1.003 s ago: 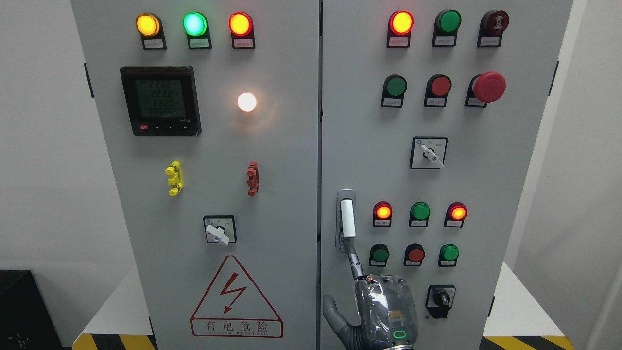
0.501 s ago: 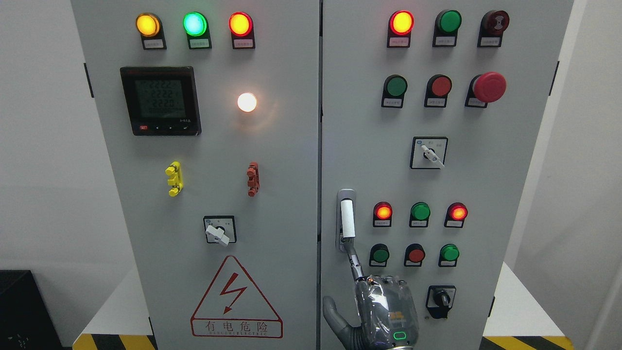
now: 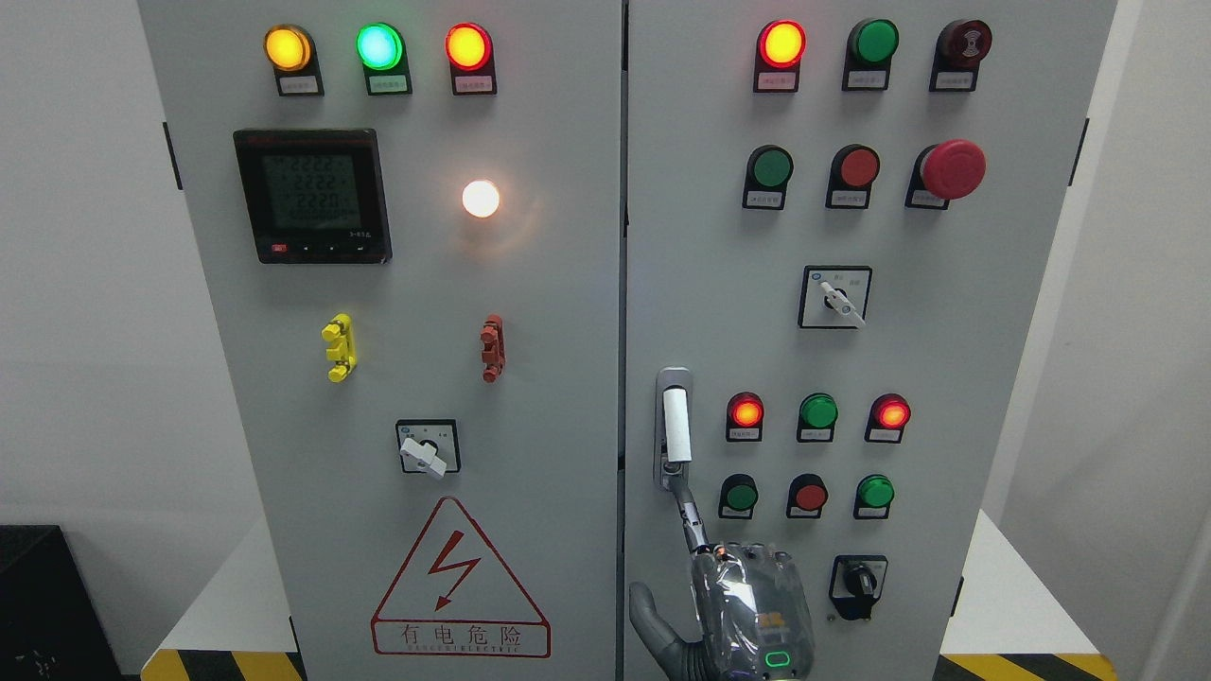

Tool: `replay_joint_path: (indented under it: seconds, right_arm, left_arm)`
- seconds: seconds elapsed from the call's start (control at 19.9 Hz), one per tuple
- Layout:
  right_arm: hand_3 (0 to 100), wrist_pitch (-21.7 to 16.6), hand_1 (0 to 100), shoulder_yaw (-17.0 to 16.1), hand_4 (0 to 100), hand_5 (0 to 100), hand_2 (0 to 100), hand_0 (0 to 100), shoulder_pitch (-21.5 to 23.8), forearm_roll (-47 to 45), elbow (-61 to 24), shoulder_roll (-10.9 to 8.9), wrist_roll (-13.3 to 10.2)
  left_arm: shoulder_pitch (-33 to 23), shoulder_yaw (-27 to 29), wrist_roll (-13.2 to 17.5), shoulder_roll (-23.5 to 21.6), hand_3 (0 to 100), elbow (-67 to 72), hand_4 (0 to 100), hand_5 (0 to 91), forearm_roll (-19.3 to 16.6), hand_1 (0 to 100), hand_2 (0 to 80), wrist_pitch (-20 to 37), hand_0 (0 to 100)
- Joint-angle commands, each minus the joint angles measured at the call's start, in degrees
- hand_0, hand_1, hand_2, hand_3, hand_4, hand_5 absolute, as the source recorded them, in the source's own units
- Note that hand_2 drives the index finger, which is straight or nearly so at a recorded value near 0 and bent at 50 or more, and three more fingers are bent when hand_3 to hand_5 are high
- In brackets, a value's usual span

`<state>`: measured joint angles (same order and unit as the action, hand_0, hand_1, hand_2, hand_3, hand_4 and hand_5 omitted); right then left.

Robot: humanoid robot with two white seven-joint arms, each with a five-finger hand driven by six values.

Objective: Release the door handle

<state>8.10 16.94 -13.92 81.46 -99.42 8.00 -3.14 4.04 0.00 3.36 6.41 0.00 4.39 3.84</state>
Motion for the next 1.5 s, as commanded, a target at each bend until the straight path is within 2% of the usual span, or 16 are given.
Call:
replay_joint_path:
  seconds: [0.0, 0.25, 1.45]
  right_arm:
    - [100, -0.01, 29, 0.11, 98, 99, 3, 38, 0.03, -0.07, -0.69, 0.00, -0.20]
    - [100, -0.01, 29, 0.11, 98, 99, 6, 38, -0.14, -0.07, -1.92, 0.00, -0.20]
    - [100, -0.10, 30, 0.20, 98, 99, 7, 37, -0.14, -0.07, -5.17, 0.00, -0.37]
  left_arm:
    - [0.00, -1.14, 0.07, 0.00, 8, -0.88, 1, 0.0, 0.00, 0, 2.5, 0.12, 0]
    - [0.00, -1.14, 0.07, 0.00, 8, -0.97, 1, 0.0, 0.00, 0, 2.3, 0.12, 0]
    - [0.00, -1.14, 0.07, 0.00, 8, -0.97, 1, 0.0, 0.00, 0, 2.6, 0.12, 0]
